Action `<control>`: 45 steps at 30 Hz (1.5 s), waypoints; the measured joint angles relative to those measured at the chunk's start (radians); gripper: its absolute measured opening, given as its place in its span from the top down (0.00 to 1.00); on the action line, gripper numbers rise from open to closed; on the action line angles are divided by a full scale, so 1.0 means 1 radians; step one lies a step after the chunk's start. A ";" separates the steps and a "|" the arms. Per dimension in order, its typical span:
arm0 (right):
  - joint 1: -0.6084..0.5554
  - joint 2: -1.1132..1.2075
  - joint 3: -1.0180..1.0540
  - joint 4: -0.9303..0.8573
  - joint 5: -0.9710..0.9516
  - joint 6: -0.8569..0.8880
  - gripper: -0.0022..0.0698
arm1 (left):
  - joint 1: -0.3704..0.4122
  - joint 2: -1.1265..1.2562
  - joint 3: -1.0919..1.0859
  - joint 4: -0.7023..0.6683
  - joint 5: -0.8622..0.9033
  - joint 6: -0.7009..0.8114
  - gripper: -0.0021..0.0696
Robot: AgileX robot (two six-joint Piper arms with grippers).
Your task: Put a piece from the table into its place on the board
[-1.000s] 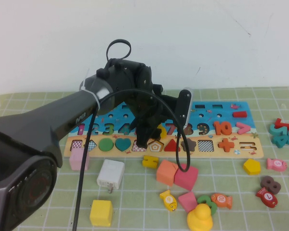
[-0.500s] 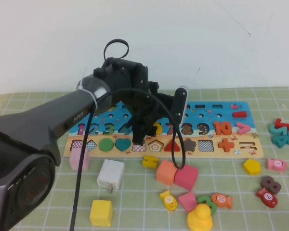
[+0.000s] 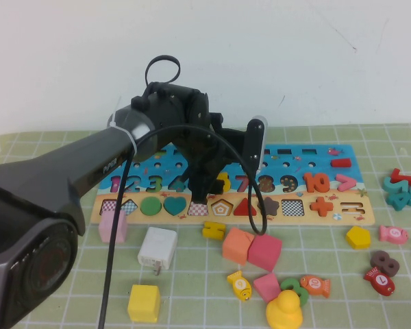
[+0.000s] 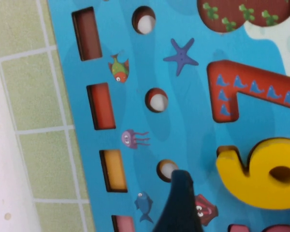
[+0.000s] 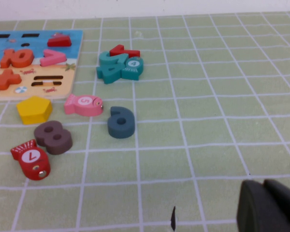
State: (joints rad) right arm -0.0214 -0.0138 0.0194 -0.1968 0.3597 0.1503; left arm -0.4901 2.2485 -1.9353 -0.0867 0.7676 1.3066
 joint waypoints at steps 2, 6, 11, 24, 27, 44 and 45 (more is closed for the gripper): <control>0.000 0.000 0.000 0.000 0.000 0.000 0.97 | 0.000 0.000 0.000 -0.003 -0.002 -0.002 0.27; 0.000 0.000 0.000 0.000 0.000 0.000 0.97 | 0.000 -0.026 0.000 -0.003 -0.002 -0.007 0.31; 0.000 0.000 0.000 0.000 0.000 0.000 0.97 | 0.000 -0.121 0.000 -0.001 0.007 -0.182 0.57; 0.000 0.000 0.000 0.000 0.000 0.000 0.97 | 0.004 -0.351 0.016 -0.023 0.170 -0.656 0.97; 0.000 0.000 0.000 0.000 0.000 0.000 0.97 | 0.010 -0.436 0.089 -0.054 0.175 -0.681 0.97; 0.000 0.000 0.000 0.000 0.000 0.000 0.97 | 0.010 -1.126 0.955 -0.092 -0.108 -0.882 0.97; 0.000 0.000 0.000 0.000 0.000 0.000 0.97 | 0.010 -1.168 0.992 -0.092 -0.114 -0.896 0.97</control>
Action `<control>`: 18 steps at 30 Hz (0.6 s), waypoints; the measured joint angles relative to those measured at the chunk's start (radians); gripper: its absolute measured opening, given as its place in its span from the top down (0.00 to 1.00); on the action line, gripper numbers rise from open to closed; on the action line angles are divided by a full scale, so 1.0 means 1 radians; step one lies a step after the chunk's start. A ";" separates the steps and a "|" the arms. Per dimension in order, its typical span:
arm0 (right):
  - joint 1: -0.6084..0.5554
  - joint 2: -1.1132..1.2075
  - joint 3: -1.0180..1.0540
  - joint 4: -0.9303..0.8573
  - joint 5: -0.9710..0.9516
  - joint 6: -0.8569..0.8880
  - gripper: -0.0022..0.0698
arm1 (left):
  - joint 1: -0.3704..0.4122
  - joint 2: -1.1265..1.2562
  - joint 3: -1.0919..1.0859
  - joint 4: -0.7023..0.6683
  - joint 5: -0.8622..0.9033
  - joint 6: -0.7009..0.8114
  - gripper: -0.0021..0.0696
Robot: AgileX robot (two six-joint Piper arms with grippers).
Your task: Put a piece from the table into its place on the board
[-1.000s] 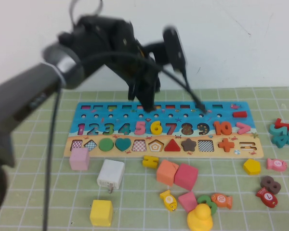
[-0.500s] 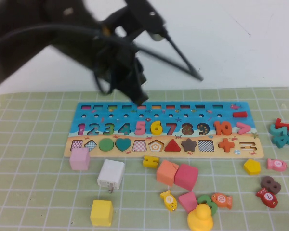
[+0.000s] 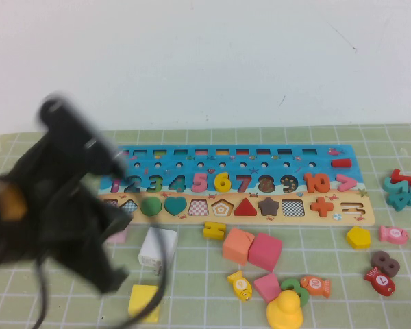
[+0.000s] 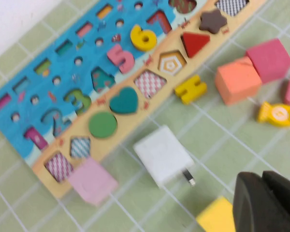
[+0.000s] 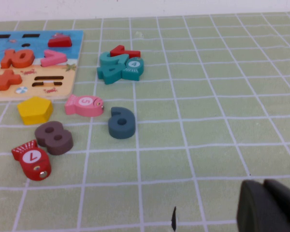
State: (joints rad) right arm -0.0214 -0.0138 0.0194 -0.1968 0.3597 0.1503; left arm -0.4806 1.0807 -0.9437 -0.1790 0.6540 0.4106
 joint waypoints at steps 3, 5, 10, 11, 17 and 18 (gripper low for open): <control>0.000 0.000 0.000 0.000 0.000 0.000 0.97 | 0.000 -0.123 0.090 0.000 -0.025 -0.048 0.97; 0.000 0.000 0.000 0.000 0.000 0.000 0.97 | 0.000 -0.216 0.138 -0.002 -0.038 -0.089 0.97; 0.000 0.000 0.000 0.000 0.000 0.000 0.97 | 0.000 -0.431 0.243 -0.002 -0.046 -0.174 0.97; 0.000 0.000 0.000 0.000 0.000 0.000 0.97 | 0.000 -0.474 0.261 -0.002 -0.041 -0.189 0.97; 0.000 0.000 0.000 0.000 0.000 0.000 0.97 | 0.000 -0.664 0.334 -0.002 0.098 -0.222 0.97; 0.000 0.000 0.000 0.000 0.000 0.000 0.97 | 0.000 -0.686 0.337 -0.002 0.124 -0.224 0.97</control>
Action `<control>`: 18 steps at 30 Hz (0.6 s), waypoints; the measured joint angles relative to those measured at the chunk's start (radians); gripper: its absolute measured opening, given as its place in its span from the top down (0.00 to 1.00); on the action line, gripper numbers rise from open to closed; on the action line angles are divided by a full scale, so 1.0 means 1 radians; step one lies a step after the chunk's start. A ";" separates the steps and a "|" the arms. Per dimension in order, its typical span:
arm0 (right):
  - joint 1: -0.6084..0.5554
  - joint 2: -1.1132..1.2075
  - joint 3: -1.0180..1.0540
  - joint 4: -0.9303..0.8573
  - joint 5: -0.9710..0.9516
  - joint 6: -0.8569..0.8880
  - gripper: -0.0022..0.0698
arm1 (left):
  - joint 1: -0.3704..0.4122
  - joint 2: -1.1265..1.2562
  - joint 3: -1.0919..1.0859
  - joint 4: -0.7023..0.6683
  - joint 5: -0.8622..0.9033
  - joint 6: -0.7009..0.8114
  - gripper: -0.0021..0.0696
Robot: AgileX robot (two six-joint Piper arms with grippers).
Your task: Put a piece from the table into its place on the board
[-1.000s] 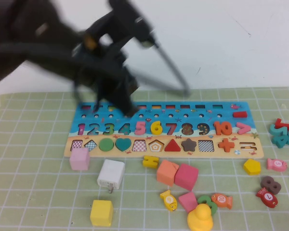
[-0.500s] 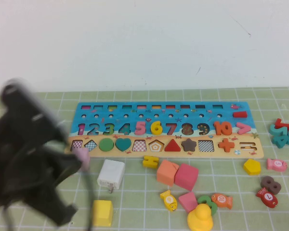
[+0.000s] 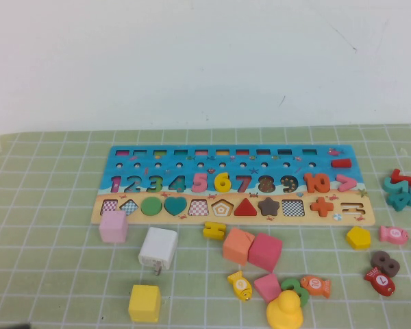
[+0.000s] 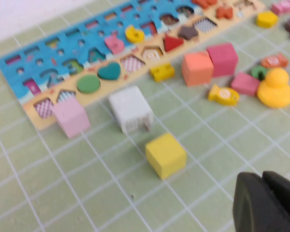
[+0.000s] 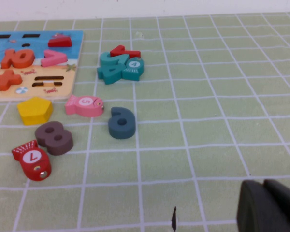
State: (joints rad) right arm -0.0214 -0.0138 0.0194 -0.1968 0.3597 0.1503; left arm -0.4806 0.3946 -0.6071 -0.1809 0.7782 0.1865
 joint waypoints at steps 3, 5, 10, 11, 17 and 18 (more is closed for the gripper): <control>0.000 0.000 0.000 0.000 0.000 0.000 0.97 | 0.000 -0.045 0.000 -0.004 0.061 -0.002 0.97; 0.000 0.000 0.000 0.000 0.000 0.000 0.97 | 0.000 -0.067 0.002 0.008 0.130 -0.008 0.97; 0.000 0.000 0.000 0.000 0.000 0.000 0.97 | 0.000 -0.074 0.046 0.029 0.153 -0.035 0.97; 0.000 0.000 0.000 0.000 0.000 0.000 0.97 | 0.000 -0.079 0.070 0.029 0.121 -0.035 0.97; 0.000 0.000 0.000 0.000 0.000 0.000 0.97 | 0.060 -0.166 0.301 -0.028 -0.223 -0.014 0.97; 0.000 0.000 0.000 0.000 0.000 0.000 0.97 | 0.074 -0.191 0.350 -0.040 -0.296 -0.007 0.97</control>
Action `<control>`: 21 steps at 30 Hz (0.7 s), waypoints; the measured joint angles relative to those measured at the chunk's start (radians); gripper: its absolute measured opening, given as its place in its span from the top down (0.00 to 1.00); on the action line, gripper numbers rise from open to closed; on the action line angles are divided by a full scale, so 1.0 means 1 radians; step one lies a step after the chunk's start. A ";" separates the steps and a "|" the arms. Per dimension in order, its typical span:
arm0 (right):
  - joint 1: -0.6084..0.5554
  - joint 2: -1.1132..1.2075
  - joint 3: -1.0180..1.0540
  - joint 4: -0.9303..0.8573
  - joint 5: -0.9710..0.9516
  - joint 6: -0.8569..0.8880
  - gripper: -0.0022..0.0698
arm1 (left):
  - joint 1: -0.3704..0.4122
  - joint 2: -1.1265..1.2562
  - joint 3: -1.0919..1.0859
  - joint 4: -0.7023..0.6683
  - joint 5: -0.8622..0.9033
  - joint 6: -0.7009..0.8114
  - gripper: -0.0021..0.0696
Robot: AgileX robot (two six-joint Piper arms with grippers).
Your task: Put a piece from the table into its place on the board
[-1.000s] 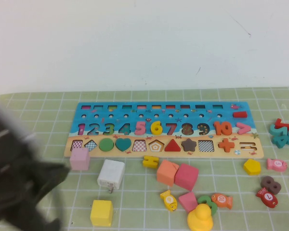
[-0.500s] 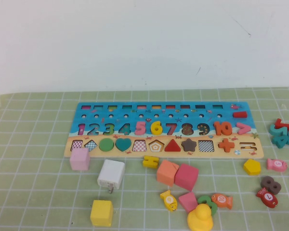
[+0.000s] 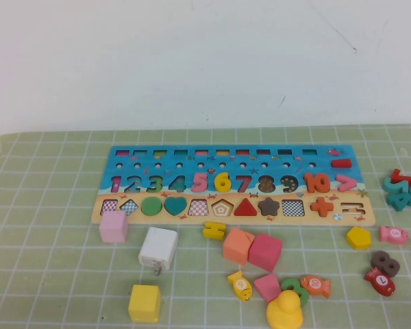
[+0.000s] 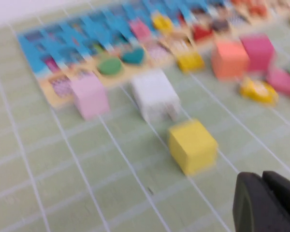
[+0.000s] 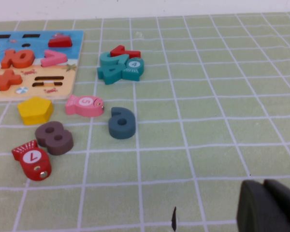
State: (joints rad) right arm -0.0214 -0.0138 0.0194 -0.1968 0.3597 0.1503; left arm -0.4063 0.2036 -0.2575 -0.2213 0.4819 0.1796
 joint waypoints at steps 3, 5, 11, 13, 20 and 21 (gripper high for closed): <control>0.000 0.000 0.000 0.000 0.000 0.000 0.97 | 0.043 -0.072 0.127 -0.011 -0.201 0.004 0.97; 0.000 0.000 0.000 0.000 0.000 0.000 0.97 | 0.075 -0.118 0.200 -0.006 -0.290 0.005 0.97; 0.000 0.000 0.000 0.000 0.000 0.000 0.97 | 0.206 -0.212 0.277 0.030 -0.344 0.005 0.97; 0.000 0.000 0.000 0.000 0.000 0.000 0.97 | 0.239 -0.214 0.277 0.036 -0.320 0.003 0.97; 0.000 0.000 0.000 0.000 0.000 0.000 0.97 | 0.284 -0.216 0.277 0.087 -0.260 -0.004 0.97; 0.000 0.000 0.000 0.000 0.000 0.000 0.97 | 0.284 -0.216 0.277 0.102 -0.247 -0.011 0.97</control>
State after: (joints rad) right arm -0.0214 -0.0138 0.0194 -0.1968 0.3597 0.1503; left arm -0.1226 -0.0127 0.0200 -0.1196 0.2345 0.1684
